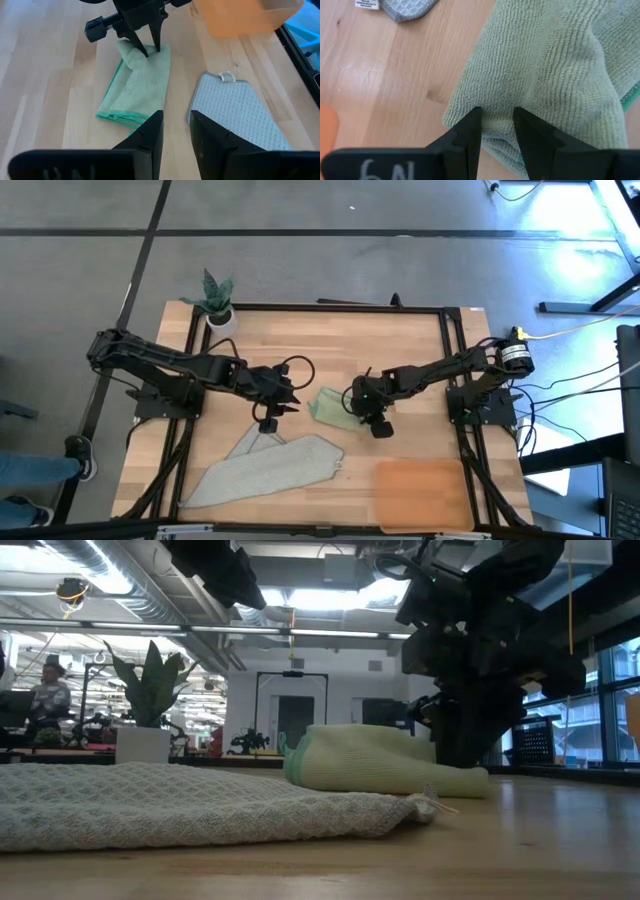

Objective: Roll microfiber towels into tight, uniform cylinder then place into a basket
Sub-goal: Roll the green microfiber towel

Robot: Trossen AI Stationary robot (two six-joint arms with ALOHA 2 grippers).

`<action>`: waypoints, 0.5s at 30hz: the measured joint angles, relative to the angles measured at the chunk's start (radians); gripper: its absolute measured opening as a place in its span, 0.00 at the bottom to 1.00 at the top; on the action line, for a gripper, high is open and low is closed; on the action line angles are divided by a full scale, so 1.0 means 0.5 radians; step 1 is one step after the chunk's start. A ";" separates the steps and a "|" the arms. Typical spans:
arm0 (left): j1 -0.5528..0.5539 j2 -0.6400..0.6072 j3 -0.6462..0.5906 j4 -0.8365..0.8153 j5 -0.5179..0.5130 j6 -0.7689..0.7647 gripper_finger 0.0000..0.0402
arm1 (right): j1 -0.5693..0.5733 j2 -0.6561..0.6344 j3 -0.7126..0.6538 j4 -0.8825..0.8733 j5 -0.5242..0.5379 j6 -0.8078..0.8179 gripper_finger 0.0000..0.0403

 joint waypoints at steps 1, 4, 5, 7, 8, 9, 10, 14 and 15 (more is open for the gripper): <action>0.000 0.000 0.000 0.000 0.000 0.000 0.21 | 0.000 0.000 0.000 0.000 0.000 -0.002 0.30; 0.000 0.000 0.000 0.000 0.000 0.000 0.21 | 0.000 0.000 0.001 0.000 0.000 0.000 0.30; 0.000 0.000 0.000 0.000 0.000 0.000 0.21 | 0.000 0.000 0.001 0.000 0.000 0.003 0.30; 0.000 0.000 0.000 0.000 0.000 0.000 0.21 | 0.000 0.000 0.001 0.000 0.000 0.003 0.30; 0.000 0.000 0.000 0.000 0.000 0.000 0.21 | 0.000 0.000 0.001 0.000 0.000 0.003 0.30; 0.000 0.000 0.000 0.000 0.000 0.000 0.21 | 0.000 0.000 0.001 0.000 0.001 0.003 0.30; 0.000 0.000 0.000 0.000 0.000 0.000 0.21 | 0.000 0.000 0.001 0.000 0.000 0.003 0.30; 0.000 0.000 0.001 0.000 0.000 0.000 0.21 | -0.001 0.000 0.002 0.000 0.001 0.105 0.30; 0.000 0.000 0.001 0.000 0.000 0.000 0.21 | -0.002 0.000 0.002 0.000 0.001 0.127 0.30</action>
